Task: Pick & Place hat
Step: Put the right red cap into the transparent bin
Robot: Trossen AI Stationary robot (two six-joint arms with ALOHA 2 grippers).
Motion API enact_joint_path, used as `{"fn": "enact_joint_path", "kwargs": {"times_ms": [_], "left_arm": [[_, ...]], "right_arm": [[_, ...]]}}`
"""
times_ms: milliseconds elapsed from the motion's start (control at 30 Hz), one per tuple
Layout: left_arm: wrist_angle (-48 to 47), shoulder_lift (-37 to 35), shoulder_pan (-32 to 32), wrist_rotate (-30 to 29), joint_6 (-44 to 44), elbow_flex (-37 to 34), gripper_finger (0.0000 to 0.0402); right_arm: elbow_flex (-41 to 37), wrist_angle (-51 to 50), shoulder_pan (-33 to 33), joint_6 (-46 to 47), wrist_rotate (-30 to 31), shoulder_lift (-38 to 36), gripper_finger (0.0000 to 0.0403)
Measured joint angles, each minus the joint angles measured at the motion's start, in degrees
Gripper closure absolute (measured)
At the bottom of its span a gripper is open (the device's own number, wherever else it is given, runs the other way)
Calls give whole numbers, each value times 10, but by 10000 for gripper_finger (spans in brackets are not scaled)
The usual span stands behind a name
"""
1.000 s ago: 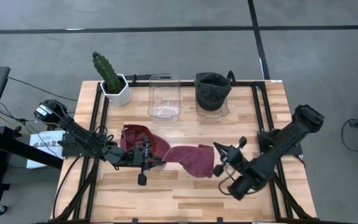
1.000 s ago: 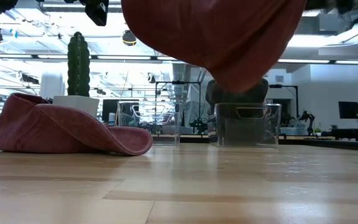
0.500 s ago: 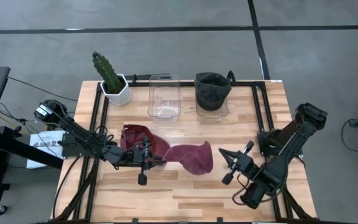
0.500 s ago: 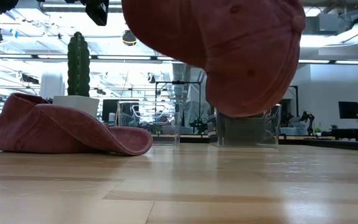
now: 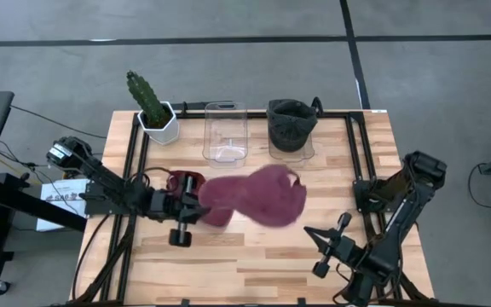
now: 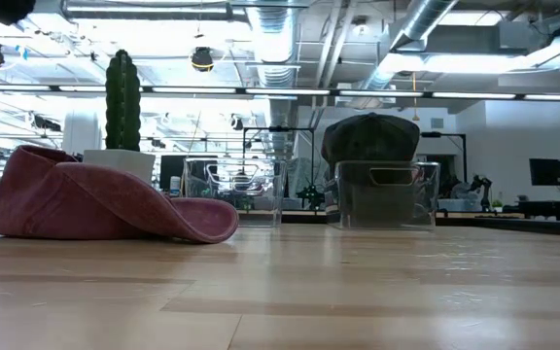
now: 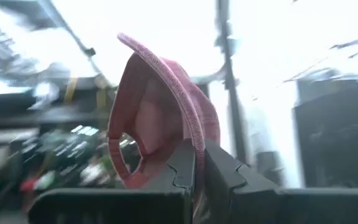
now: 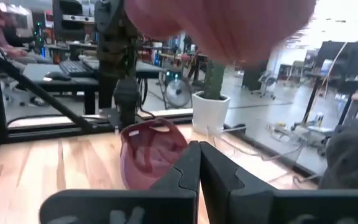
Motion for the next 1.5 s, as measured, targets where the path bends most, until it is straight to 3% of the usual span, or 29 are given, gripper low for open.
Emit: {"fn": "enact_joint_path", "kwargs": {"times_ms": [200,367,500,700,767,833,1033,1167,1267,1367,1433,1500], "left_arm": [[6,0,28,112,-34,33,388],[1,0,28,144,-47,52,388],[2,-3,28,143,-47,53,387],[3,-2,29,142,-47,53,387],[6,-2,29,142,-47,53,387],[7,-2,29,142,-45,61,387],[8,-2,29,144,-22,133,387],[9,-27,30,131,106,189,387],[9,-64,38,111,61,208,387],[9,-82,25,202,-17,208,387],[9,-87,-9,262,-10,208,388],[9,-94,-43,273,42,207,388]], "right_arm": [[0,29,-39,-52,2,3,403],[0,115,-74,-205,-32,3,403],[0,235,-103,-432,-155,3,403],[0,550,-134,-866,-434,3,403],[0,655,-143,-961,-486,3,403],[0,737,-153,-1022,-497,3,403],[0,893,-211,-1089,-493,3,403],[0,953,-250,-1081,-493,3,403],[0,960,-268,-1066,-494,3,403],[0,953,-270,-1065,-495,3,403],[0,941,-268,-1066,-496,3,403],[0,938,-265,-1077,-496,3,403]]}}
